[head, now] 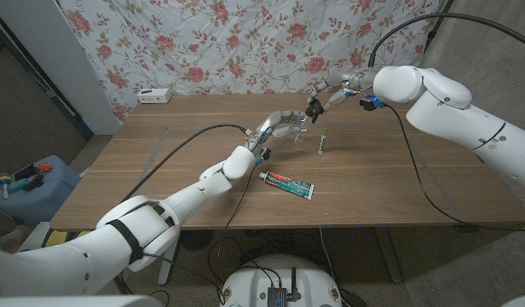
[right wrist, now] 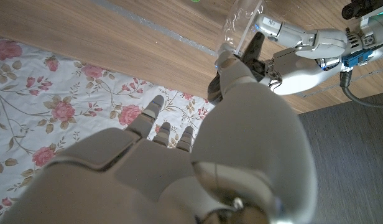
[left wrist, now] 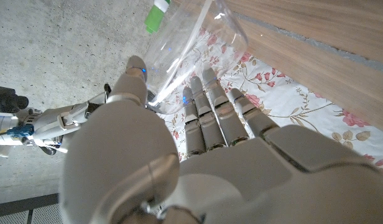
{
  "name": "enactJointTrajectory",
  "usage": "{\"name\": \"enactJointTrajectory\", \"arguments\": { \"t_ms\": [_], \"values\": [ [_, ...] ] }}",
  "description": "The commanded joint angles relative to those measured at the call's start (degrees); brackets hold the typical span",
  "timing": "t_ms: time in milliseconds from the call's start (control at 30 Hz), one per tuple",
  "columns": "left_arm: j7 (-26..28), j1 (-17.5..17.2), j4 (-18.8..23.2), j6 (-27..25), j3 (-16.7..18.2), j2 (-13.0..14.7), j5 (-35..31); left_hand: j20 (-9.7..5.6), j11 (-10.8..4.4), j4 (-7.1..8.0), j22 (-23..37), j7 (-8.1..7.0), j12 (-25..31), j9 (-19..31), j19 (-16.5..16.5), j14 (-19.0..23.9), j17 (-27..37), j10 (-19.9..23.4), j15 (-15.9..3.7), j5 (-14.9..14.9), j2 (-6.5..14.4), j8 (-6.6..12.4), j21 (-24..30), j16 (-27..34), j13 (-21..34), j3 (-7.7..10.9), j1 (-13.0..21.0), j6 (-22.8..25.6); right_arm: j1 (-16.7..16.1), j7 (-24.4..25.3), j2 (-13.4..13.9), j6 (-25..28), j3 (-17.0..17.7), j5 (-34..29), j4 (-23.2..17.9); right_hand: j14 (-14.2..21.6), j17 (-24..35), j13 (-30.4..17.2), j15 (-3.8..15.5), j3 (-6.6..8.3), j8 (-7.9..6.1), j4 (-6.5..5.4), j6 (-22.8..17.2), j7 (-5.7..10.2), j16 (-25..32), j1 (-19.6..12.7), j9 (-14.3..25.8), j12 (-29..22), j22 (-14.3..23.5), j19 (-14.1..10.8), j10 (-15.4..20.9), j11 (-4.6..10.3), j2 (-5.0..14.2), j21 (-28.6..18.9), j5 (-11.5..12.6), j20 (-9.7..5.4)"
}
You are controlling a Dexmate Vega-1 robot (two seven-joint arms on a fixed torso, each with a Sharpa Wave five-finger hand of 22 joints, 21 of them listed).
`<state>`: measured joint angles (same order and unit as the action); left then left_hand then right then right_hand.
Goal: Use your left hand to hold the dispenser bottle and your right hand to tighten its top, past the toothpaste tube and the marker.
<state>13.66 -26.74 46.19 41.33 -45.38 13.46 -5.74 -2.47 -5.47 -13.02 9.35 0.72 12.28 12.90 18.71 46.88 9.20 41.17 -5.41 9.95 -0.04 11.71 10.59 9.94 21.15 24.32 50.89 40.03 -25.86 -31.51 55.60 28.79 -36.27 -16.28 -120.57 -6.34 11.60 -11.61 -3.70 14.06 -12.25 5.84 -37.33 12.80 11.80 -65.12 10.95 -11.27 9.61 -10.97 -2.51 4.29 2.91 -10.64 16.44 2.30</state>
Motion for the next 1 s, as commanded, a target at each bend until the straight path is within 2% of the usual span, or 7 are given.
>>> {"name": "enactJointTrajectory", "arguments": {
  "t_ms": [33,533,1000],
  "values": [
    [-0.35,-0.25,0.73,-0.34,-0.17,0.29,0.04,-2.86,-0.64,4.18,0.17,-2.49,0.36,0.13,-0.16,0.37,0.22,0.36,-4.37,0.24,3.32,0.41,0.05,0.34,0.08,4.73,-2.65,3.43,0.62,0.37,-0.34,1.6,-0.85,0.06,-0.01,0.58,0.36,-0.15,-0.2,-0.91,0.25,-1.53,-0.55,-0.12,0.41,2.9,0.1,-0.59,0.14,-0.65,0.32,-0.8,0.51,-0.48,-0.78,0.52],
    [-0.76,0.27,-0.42,0.17,-0.31,-0.03,0.18,-2.8,-0.5,4.11,0.17,-2.58,0.34,0.13,-0.2,0.3,0.22,0.34,-4.29,0.25,3.25,0.4,0.04,0.32,0.07,4.74,-2.6,3.42,1.35,0.49,-0.55,3.12,-1.38,0.65,-0.07,1.21,0.42,-0.17,-0.84,-3.1,-0.01,-3.49,-2.46,-0.16,0.66,7.93,0.27,-1.07,0.14,-1.47,1.88,-2.05,0.3,-0.57,-1.71,1.34],
    [-0.82,0.65,-1.33,0.46,-0.46,-0.35,0.38,-2.76,-0.57,4.04,0.17,-2.55,0.35,0.13,-0.17,0.31,0.23,0.38,-4.3,0.26,3.29,0.4,0.06,0.34,0.06,4.79,-2.47,3.45,2.13,0.26,-0.37,4.9,-1.98,0.95,-0.41,2.38,0.44,-0.13,-1.2,-5.49,-1.24,-5.2,-7.04,-0.25,0.99,13.04,0.51,-1.73,0.16,-2.23,4.71,-2.71,-0.55,-0.59,-2.12,2.09]
  ]
}}
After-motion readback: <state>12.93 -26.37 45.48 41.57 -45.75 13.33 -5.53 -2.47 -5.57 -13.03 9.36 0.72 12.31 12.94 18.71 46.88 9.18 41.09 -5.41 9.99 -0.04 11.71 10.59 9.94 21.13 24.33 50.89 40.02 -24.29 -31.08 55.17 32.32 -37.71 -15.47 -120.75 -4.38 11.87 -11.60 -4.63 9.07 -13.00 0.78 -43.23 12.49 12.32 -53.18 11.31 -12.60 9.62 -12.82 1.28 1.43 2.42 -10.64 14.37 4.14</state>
